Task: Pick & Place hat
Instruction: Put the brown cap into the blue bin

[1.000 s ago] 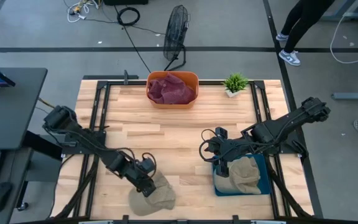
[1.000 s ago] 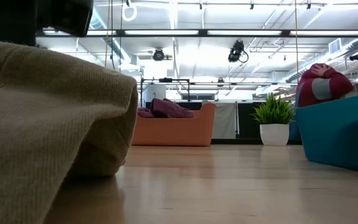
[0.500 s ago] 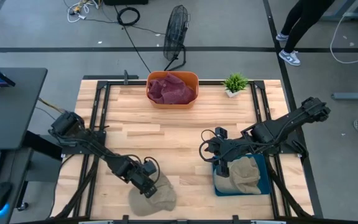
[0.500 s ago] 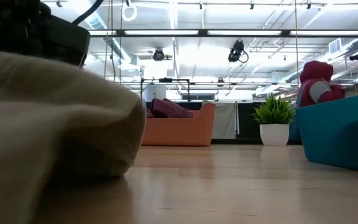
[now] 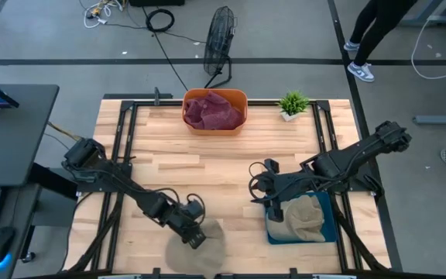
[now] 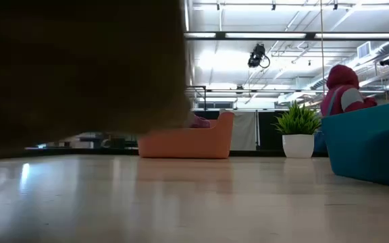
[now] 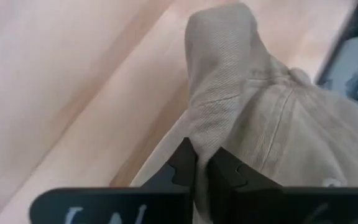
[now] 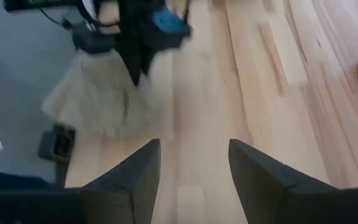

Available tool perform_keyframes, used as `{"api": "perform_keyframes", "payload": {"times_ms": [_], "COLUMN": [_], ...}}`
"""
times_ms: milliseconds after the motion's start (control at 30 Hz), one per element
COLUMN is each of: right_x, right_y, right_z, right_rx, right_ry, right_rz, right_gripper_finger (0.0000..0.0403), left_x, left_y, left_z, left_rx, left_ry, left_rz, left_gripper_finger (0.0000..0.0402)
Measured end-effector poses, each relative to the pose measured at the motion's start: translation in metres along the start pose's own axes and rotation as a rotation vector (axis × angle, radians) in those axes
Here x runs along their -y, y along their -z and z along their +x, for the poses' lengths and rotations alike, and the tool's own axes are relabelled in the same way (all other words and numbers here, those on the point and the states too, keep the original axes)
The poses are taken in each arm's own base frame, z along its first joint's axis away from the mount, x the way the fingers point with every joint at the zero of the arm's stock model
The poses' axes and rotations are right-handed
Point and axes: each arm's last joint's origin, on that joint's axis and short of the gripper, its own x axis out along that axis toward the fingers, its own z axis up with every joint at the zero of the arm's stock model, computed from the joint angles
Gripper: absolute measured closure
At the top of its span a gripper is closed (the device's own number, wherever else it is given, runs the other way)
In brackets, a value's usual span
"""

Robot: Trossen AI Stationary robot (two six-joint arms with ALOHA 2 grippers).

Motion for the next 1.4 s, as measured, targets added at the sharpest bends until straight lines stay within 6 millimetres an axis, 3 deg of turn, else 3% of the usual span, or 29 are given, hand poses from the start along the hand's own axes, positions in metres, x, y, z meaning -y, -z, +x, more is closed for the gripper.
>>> {"api": "perform_keyframes", "payload": {"times_ms": [200,367,533,700,1000,1133,1333,1400], "right_x": [-0.007,-0.005,0.000,0.005,0.016,0.018,0.019,0.020], "right_y": [-0.013,-0.011,-0.007,-0.003,-0.005,-0.004,-0.004,-0.004], "right_z": [0.022,0.051,0.070,0.085,0.090,0.090,0.090,0.090], "right_rx": [0.108,0.060,0.004,-0.036,-0.065,-0.095,-0.102,-0.104], "right_ry": [-0.033,0.005,0.015,0.077,0.049,0.022,0.021,0.024], "right_rz": [-0.025,-0.107,-0.122,-0.187,-0.203,-0.200,-0.205,-0.205], "right_gripper_finger": [0.0209,0.0209,0.0209,0.0209,0.0221,0.0271,0.0377,0.0385], "left_x": [0.028,0.041,0.043,0.044,0.045,0.044,0.043,0.042], "left_y": [-0.050,-0.089,-0.111,-0.117,-0.115,-0.116,-0.117,-0.118], "left_z": [-0.021,-0.038,-0.047,-0.051,-0.050,-0.050,-0.050,-0.050], "left_rx": [0.200,0.325,0.374,0.381,0.379,0.379,0.381,0.387], "left_ry": [0.021,0.029,0.016,0.020,0.004,0.006,-0.008,-0.014], "left_rz": [0.061,0.145,0.213,0.238,0.307,0.306,0.300,0.273], "left_gripper_finger": [0.0388,0.0382,0.0386,0.0383,0.0381,0.0381,0.0371,0.0356]}}
